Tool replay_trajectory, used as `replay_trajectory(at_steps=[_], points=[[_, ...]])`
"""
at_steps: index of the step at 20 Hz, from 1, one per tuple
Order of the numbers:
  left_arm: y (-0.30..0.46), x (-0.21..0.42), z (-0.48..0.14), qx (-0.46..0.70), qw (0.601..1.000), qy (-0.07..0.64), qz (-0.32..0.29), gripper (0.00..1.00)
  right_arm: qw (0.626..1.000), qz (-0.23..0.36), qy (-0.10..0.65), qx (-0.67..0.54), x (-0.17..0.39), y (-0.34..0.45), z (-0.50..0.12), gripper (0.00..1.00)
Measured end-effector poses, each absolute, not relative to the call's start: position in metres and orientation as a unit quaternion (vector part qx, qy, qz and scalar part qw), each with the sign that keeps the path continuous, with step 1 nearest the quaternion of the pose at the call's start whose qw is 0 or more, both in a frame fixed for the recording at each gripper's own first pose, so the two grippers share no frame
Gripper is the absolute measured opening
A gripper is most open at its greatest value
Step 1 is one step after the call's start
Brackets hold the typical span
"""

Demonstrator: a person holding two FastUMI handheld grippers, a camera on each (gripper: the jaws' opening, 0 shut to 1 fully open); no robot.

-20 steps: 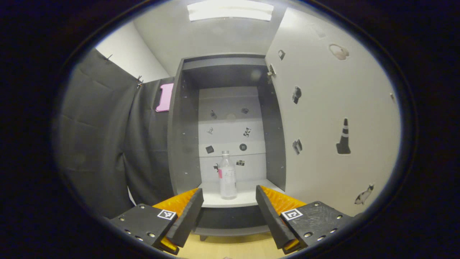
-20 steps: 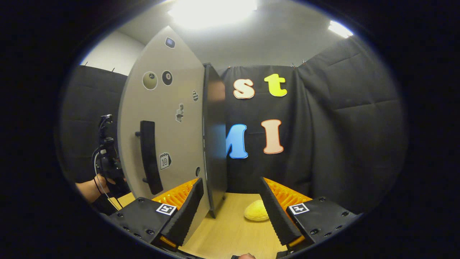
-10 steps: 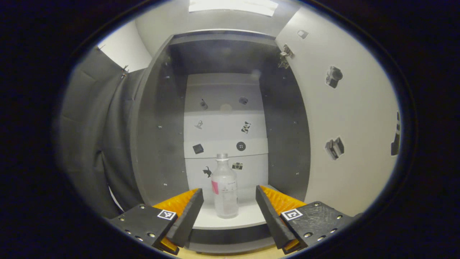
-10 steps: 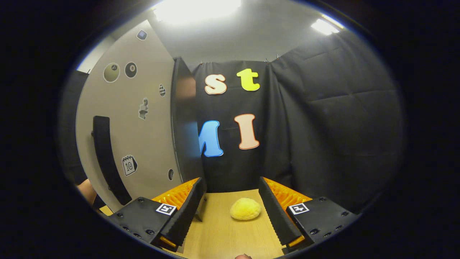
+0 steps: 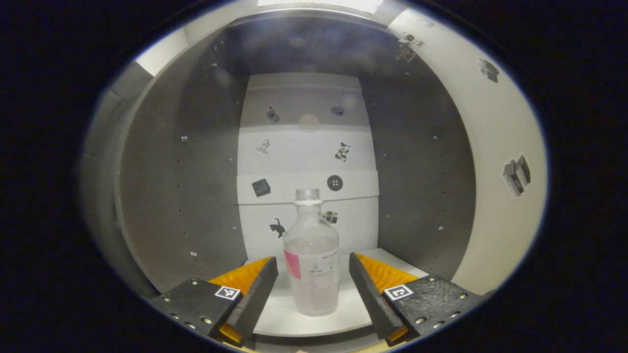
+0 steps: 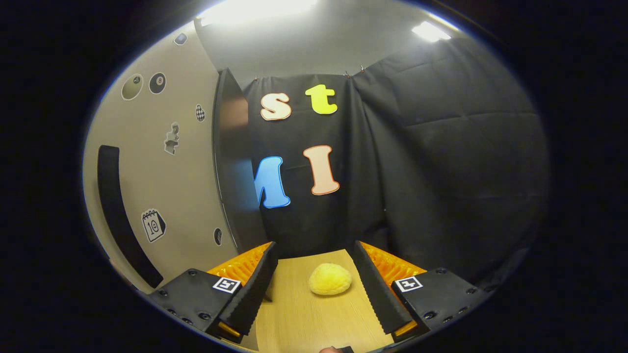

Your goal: Open the cabinet door with the right hand, grasp the bottle in the cabinet with the left hand and place it on the coaster, then close the cabinet door with the right hand.

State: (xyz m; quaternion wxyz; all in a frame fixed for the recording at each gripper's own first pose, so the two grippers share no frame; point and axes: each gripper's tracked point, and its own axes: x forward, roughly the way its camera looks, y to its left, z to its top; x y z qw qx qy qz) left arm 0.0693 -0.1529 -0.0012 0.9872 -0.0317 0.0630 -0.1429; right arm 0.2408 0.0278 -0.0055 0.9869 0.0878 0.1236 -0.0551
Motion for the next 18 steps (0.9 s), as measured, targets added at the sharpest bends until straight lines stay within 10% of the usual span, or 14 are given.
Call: replay_trajectory(at_steps=[18], points=[[-0.074,-0.022,0.044,-0.063,0.994,0.029,-0.081,0.71,0.987,0.02,0.129,0.093,0.254,0.05,-0.013,0.98]])
